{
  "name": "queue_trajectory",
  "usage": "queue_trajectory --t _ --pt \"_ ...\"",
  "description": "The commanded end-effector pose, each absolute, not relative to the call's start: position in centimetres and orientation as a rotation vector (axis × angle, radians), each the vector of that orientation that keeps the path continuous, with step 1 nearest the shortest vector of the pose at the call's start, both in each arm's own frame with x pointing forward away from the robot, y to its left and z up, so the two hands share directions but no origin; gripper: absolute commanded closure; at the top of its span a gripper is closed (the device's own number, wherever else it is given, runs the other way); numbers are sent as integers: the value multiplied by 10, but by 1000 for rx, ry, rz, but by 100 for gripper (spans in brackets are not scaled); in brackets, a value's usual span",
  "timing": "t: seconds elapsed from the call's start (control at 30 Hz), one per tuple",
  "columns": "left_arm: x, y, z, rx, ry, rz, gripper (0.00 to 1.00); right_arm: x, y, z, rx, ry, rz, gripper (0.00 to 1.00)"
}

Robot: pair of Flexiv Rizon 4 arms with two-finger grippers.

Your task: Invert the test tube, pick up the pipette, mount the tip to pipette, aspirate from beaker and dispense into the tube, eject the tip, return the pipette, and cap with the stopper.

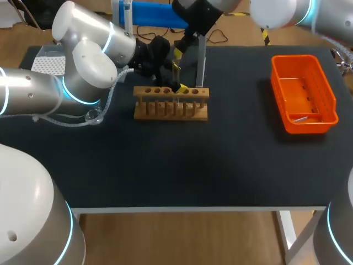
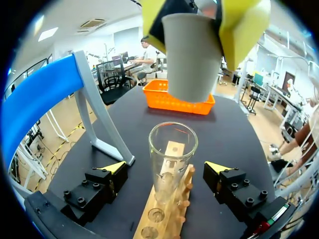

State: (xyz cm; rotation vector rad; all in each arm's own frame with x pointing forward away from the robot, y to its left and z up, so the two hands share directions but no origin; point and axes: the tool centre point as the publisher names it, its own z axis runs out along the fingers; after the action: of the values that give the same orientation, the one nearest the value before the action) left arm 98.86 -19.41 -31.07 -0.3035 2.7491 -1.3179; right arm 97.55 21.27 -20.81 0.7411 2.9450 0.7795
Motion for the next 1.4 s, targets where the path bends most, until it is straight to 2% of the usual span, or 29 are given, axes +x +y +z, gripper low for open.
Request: queue_trajectory --t 0.03,1.4 --pt "989 -194 -312 -302 2746 -1323 0 975 212 -207 742 2946 776 100" --pt "989 -194 -312 -302 2746 -1323 0 980 218 -219 683 2985 771 100"
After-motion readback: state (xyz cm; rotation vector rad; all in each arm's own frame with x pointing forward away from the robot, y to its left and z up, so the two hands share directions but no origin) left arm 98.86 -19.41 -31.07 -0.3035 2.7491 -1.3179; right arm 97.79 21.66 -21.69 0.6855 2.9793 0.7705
